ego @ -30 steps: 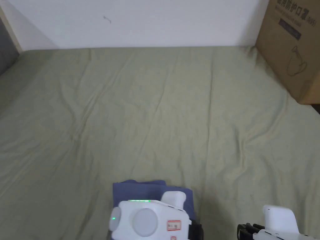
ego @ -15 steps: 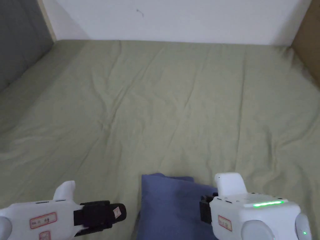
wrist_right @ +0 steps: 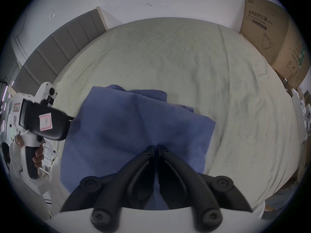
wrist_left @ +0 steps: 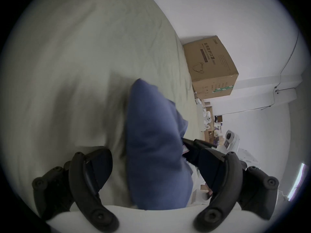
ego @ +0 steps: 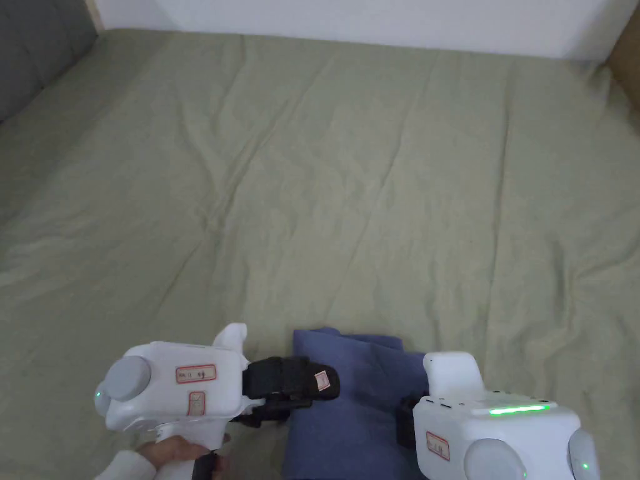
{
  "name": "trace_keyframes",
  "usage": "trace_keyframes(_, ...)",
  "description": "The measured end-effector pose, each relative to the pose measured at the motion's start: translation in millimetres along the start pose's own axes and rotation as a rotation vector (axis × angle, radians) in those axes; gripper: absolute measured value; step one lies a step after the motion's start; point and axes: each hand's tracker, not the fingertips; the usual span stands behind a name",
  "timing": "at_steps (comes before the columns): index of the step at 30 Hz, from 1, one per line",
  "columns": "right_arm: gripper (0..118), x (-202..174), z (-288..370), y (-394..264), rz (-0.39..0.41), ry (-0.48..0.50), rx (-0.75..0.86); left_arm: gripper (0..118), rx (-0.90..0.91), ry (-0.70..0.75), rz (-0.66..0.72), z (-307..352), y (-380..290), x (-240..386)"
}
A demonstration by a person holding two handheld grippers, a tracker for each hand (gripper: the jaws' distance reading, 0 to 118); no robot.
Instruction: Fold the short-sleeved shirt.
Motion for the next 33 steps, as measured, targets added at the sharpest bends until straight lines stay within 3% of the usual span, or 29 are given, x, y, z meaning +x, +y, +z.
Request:
trace_keyframes(2,4,1,0,1,-0.01,0.002,0.001,103,-0.041,-0.06,0.036,-14,5,-1)
trace_keyframes(3,4,1,1,-1,-0.016,0.004,0.001,87,-0.066,-0.074,0.058,-21,8,-3)
trace_keyframes(4,4,2,1,0,-0.023,0.006,0.001,54,-0.066,-0.071,0.061,-26,9,-4)
trace_keyframes(5,4,3,2,0,-0.029,0.007,0.005,30,-0.074,-0.016,0.039,-30,9,-4)
trace_keyframes(6,4,5,3,1,-0.038,0.002,0.008,30,-0.08,0.079,0.004,-35,7,-4)
trace_keyframes(7,4,6,7,-1,-0.062,0.001,0.024,30,-0.094,0.085,-0.005,-36,6,-7)
trace_keyframes(8,4,9,11,-1,-0.093,0.002,0.049,29,-0.076,-0.026,-0.008,-29,8,-8)
trace_keyframes(10,4,11,21,2,-0.113,-0.014,0.061,29,-0.087,-0.001,0.016,-17,10,-5)
trace_keyframes(17,4,13,65,12,-0.145,-0.018,0.176,29,-0.053,0.205,-0.119,64,47,-5)
trace_keyframes(20,4,13,68,13,-0.15,-0.024,0.185,29,-0.027,0.412,-0.158,123,76,-15)
trace_keyframes(25,4,21,61,8,-0.191,-0.078,0.145,29,-0.04,0.934,-0.24,215,121,-26)
trace_keyframes(31,4,28,55,8,-0.231,-0.081,0.13,30,-0.114,1.515,-0.328,267,154,-69)
trace_keyframes(32,4,28,54,8,-0.23,-0.084,0.129,32,-0.12,1.553,-0.374,270,153,-74)
trace_keyframes(33,4,28,54,9,-0.228,-0.085,0.127,44,-0.127,1.578,-0.424,273,151,-79)
